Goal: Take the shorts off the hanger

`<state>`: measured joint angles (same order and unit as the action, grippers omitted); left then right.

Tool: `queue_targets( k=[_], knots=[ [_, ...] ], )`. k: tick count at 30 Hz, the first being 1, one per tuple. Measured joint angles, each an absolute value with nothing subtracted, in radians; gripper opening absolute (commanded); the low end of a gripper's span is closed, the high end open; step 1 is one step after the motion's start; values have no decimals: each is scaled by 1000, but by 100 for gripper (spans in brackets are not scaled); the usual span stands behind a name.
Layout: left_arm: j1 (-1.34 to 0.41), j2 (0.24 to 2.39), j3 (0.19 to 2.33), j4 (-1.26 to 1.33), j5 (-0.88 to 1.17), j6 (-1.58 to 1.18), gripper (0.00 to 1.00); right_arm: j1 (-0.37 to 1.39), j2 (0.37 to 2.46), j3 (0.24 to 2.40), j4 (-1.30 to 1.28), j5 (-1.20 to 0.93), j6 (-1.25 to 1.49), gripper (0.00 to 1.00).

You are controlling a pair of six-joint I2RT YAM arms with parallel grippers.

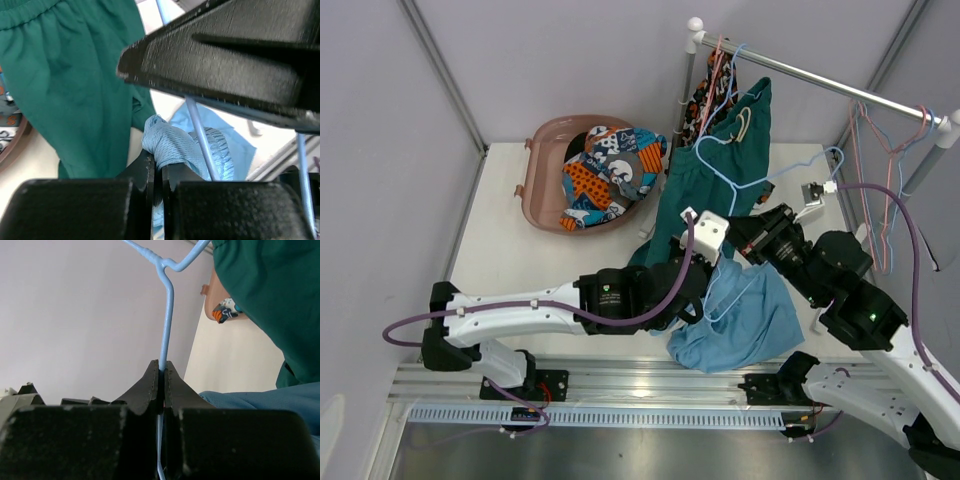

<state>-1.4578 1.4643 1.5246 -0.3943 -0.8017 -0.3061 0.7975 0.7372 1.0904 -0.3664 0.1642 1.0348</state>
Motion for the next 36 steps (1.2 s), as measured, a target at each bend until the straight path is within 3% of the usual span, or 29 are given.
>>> queue_targets(
  k=[15,24,30,36],
  knots=[
    [-1478,1448,1463,-386,-879,-315,0,794,698,1118,-373,230,1007,0],
    [-1476,1243,1250,-445,-922,-360,0,789,525,1068,-227,416,927,0],
    [-1476,1012,1189,-534,-965,-426,0,749,644,1063,-92,425,897,0],
    [-1474,861,1131,-648,-989,-509,0,530,780,1001,88,247,1036,0]
  ],
)
